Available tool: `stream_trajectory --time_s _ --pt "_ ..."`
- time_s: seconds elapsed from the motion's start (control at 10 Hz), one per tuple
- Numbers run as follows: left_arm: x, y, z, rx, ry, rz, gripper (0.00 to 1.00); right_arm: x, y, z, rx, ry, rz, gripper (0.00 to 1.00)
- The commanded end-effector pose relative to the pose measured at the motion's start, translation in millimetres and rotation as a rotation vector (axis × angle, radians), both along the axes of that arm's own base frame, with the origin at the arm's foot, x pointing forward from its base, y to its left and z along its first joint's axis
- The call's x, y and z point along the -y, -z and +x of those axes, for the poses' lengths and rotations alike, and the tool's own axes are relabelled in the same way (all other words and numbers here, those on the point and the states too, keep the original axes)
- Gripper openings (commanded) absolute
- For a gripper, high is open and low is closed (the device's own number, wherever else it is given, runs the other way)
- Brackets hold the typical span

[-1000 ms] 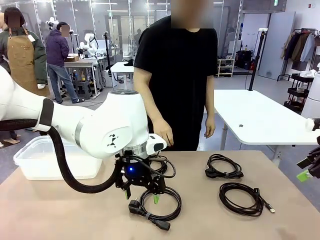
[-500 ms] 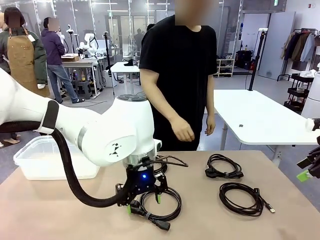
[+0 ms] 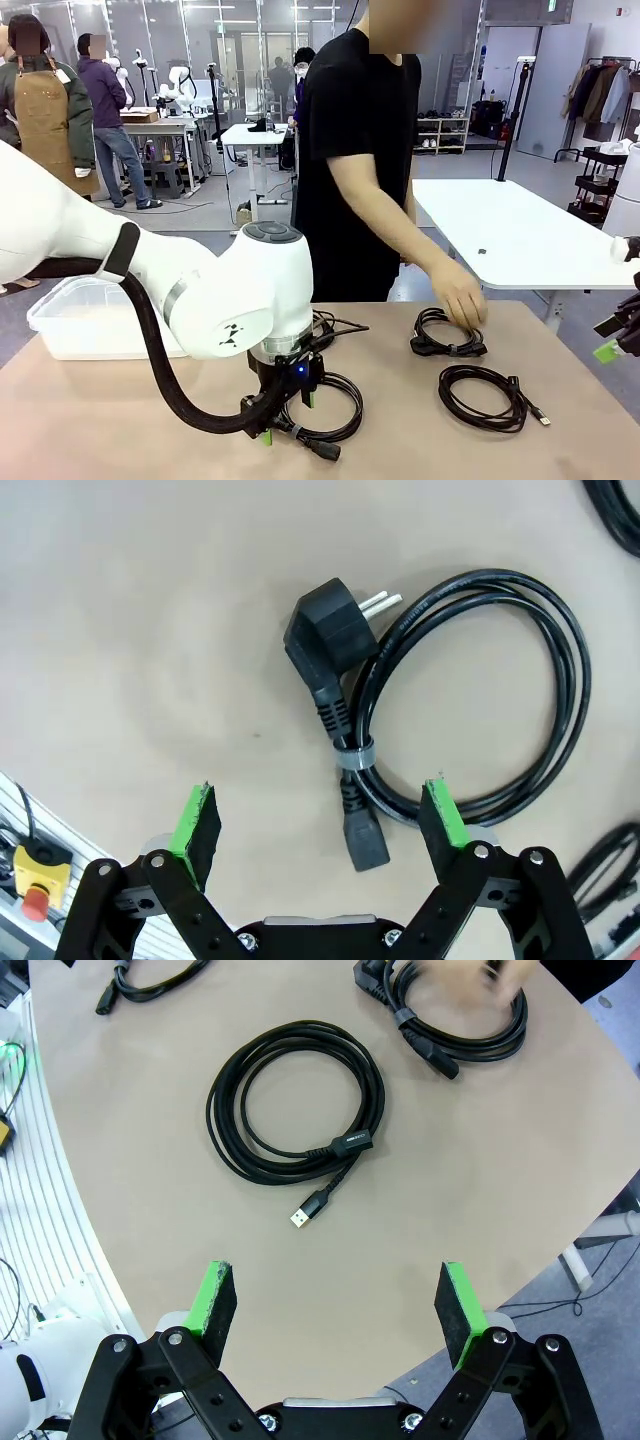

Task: Organize and store the cables.
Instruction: Place the Power Cable into the Organizing box.

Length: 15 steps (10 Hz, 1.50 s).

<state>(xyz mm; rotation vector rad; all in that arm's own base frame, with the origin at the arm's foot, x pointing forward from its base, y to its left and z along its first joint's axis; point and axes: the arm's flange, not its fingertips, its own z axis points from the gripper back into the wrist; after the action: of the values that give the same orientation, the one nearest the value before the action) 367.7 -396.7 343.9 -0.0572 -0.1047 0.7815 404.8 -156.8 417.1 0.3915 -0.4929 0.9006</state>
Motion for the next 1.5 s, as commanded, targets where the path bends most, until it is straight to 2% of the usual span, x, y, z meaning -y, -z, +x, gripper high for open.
stream_trajectory --time_s 0.0,0.2,0.4,0.8,0.9,1.2,1.4 --pt "15.5 8.5 10.7 -0.007 -0.029 0.008 1.00 1.9 -1.2 -0.7 -0.003 -0.017 -0.012 1.00" --pt "14.1 15.4 21.8 -0.020 -0.067 0.010 1.00 1.9 -1.2 -0.7 -0.003 -0.017 -0.012 1.00" --pt "16.8 22.3 25.2 -0.056 -0.060 0.023 1.00 1.9 -1.2 -0.7 -0.003 -0.017 -0.012 1.00" --pt "16.1 27.1 28.6 -0.070 -0.067 0.022 1.00 1.9 -1.2 -0.7 -0.003 -0.017 -0.012 1.00" --pt "15.4 27.0 28.2 -0.069 -0.070 0.025 0.89 1.9 -1.2 -0.7 -0.003 -0.017 -0.012 1.00" --pt "14.5 27.6 27.6 -0.072 -0.069 0.031 0.00 1.9 -1.2 -0.7 -0.003 -0.017 -0.012 1.00" --pt "15.9 28.5 27.8 -0.074 -0.065 0.035 0.00 1.9 -1.2 -0.7 -0.003 -0.017 -0.012 1.00"
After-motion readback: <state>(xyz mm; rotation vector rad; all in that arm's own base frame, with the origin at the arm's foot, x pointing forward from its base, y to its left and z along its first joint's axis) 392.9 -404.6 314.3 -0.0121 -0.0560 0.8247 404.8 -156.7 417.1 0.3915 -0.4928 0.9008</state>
